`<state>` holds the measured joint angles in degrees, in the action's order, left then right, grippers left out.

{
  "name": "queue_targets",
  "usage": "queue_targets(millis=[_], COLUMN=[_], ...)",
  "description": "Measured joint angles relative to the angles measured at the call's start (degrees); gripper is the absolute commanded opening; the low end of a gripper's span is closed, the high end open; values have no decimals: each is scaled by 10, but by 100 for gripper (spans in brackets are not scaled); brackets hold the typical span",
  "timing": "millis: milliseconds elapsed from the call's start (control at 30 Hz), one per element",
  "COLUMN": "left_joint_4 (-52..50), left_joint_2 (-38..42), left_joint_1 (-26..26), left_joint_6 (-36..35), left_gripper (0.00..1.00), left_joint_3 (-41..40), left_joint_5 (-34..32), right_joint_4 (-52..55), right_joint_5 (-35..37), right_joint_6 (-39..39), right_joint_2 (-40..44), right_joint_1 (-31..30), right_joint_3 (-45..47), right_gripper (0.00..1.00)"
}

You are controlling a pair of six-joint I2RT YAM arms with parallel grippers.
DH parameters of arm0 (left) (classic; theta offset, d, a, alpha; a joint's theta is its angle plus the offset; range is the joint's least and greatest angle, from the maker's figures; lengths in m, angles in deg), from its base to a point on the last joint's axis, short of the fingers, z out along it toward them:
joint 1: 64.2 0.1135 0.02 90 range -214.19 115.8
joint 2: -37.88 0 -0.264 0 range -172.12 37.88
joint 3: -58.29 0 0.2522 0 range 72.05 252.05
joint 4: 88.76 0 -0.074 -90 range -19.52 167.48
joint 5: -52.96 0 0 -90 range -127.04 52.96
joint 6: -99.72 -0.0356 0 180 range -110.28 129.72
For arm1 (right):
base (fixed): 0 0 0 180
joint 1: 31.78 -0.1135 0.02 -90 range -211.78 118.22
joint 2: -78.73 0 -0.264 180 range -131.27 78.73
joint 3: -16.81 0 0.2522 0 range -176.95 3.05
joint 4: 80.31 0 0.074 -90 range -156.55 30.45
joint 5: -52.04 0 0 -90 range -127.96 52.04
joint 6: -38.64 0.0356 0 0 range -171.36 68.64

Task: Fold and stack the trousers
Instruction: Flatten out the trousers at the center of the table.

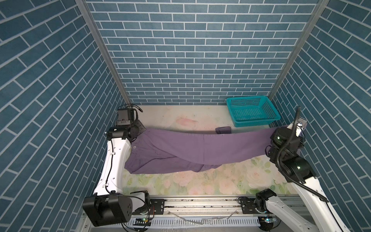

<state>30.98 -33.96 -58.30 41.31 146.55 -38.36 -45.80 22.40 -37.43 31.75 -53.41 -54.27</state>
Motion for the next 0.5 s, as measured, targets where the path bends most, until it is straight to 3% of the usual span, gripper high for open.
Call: queue_targets(millis=[233,500], left_joint_4=[22,62], left_joint_2=[-102,-244], left_joint_1=[3,8], left_joint_6=[0,11], left_gripper=[0,0], left_joint_3=[51,114], left_joint_5=[5,18], right_joint_4=[-19,-34], right_joint_5=[-127,-220], right_joint_6=[21,52], right_joint_2=[-182,-303], right_joint_1=[96,135], right_joint_3=[-11,-54], right_gripper=[0,0])
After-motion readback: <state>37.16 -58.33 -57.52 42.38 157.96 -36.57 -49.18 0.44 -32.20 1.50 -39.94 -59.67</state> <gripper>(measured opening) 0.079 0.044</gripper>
